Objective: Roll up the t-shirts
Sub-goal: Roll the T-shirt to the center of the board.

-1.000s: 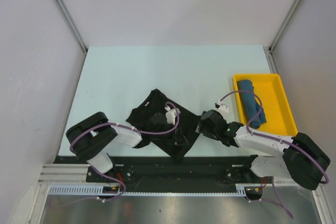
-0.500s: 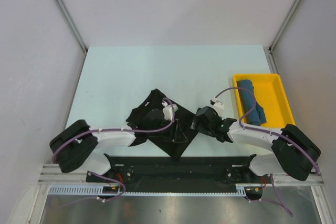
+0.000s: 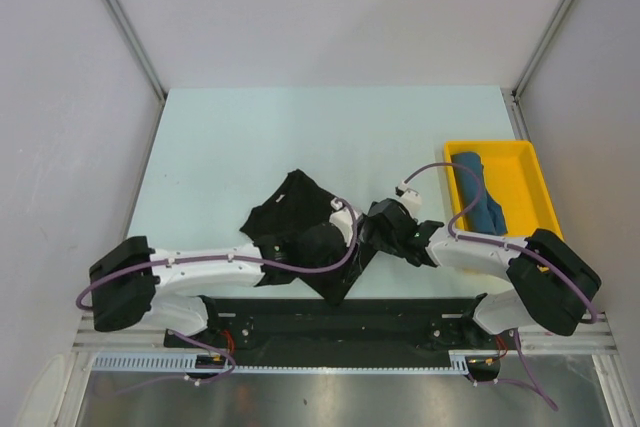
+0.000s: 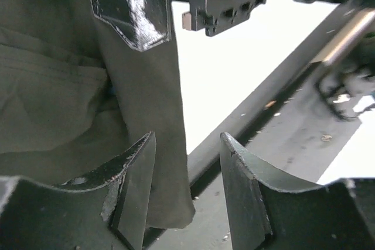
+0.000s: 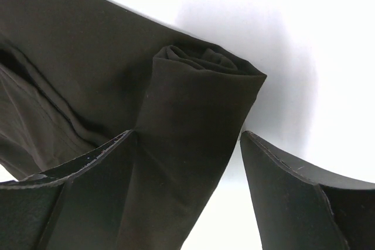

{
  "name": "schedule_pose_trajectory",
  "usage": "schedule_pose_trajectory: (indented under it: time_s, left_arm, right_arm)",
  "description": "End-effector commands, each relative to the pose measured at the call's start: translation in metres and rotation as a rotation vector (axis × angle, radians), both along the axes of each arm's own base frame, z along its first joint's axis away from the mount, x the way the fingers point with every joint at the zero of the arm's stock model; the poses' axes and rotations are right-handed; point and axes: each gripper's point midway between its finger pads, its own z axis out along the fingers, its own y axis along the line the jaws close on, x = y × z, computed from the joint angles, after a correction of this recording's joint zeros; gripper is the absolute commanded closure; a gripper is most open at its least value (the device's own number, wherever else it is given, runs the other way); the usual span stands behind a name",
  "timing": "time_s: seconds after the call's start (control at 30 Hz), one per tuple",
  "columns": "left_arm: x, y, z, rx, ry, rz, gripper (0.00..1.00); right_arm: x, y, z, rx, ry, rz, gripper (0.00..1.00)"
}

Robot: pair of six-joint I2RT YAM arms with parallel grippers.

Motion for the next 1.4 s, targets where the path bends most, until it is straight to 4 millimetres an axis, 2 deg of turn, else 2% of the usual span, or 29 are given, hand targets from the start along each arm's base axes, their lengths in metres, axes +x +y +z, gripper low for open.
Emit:
schedule_pose_trajectory:
  time_s: [0.0,0.23,0.37,0.43,0.53,0.57,0.67,0.7,0.77,0.8,0.83,0.87,0.9,1.03,1.13,1.17,1.2,1.37]
  left_arm:
    - [0.007,0.001,-0.011,0.141,-0.099,0.026,0.48]
    - [0.002,-0.012,-0.036,0.237,-0.141,0.003,0.48]
    - [0.009,-0.004,-0.048,0.323,-0.177,0.023,0.48]
    - [0.012,-0.002,-0.051,0.361,-0.200,0.031,0.51]
    - [0.016,0.001,-0.055,0.390,-0.217,0.032,0.63]
    - [0.016,-0.002,-0.053,0.375,-0.218,0.029,0.72]
    - [0.013,-0.014,-0.049,0.305,-0.203,0.008,0.89]
    - [0.007,-0.015,-0.053,0.279,-0.172,-0.023,0.91]
    - [0.006,-0.029,-0.035,0.157,-0.164,-0.034,0.96]
    - [-0.002,-0.030,-0.037,0.123,-0.127,-0.066,0.98]
    - [-0.004,-0.032,-0.034,0.094,-0.116,-0.074,0.98]
    - [-0.006,-0.043,-0.020,0.018,-0.115,-0.087,1.00]
    - [-0.008,-0.043,-0.020,-0.008,-0.093,-0.090,1.00]
    - [-0.020,-0.058,-0.004,-0.173,-0.003,-0.133,1.00]
    - [-0.021,-0.057,0.000,-0.268,0.070,-0.132,1.00]
    - [-0.014,-0.052,-0.002,-0.283,0.096,-0.103,1.00]
    - [-0.013,-0.046,-0.011,-0.274,0.117,-0.093,1.00]
    - [-0.002,-0.025,-0.030,-0.274,0.195,-0.039,0.99]
  right_arm:
    - [-0.017,-0.012,-0.023,-0.070,0.087,0.007,0.22]
    - [-0.017,-0.015,-0.022,-0.076,0.089,-0.002,0.23]
    - [-0.017,-0.016,-0.018,-0.071,0.082,-0.004,0.23]
    - [-0.018,-0.018,-0.014,-0.069,0.078,-0.005,0.23]
    - [-0.016,-0.021,-0.002,-0.056,0.051,-0.008,0.22]
    - [-0.013,-0.022,0.008,-0.035,0.029,-0.016,0.22]
    - [-0.013,-0.036,0.026,-0.037,-0.009,-0.046,0.20]
    - [-0.011,-0.042,0.032,-0.041,-0.032,-0.064,0.20]
    - [-0.013,-0.053,0.040,-0.055,-0.047,-0.082,0.18]
    - [-0.012,-0.058,0.053,-0.033,-0.089,-0.099,0.18]
    - [-0.013,-0.062,0.057,-0.030,-0.101,-0.108,0.18]
    - [-0.016,-0.068,0.059,-0.036,-0.105,-0.115,0.18]
    - [-0.016,-0.073,0.070,-0.014,-0.139,-0.133,0.18]
    - [-0.024,-0.089,0.080,0.014,-0.177,-0.161,0.20]
    - [-0.031,-0.093,0.077,0.015,-0.168,-0.155,0.20]
    - [-0.033,-0.093,0.072,0.013,-0.159,-0.157,0.20]
    - [-0.034,-0.091,0.070,0.020,-0.150,-0.151,0.21]
    - [-0.034,-0.077,0.055,0.027,-0.119,-0.119,0.23]
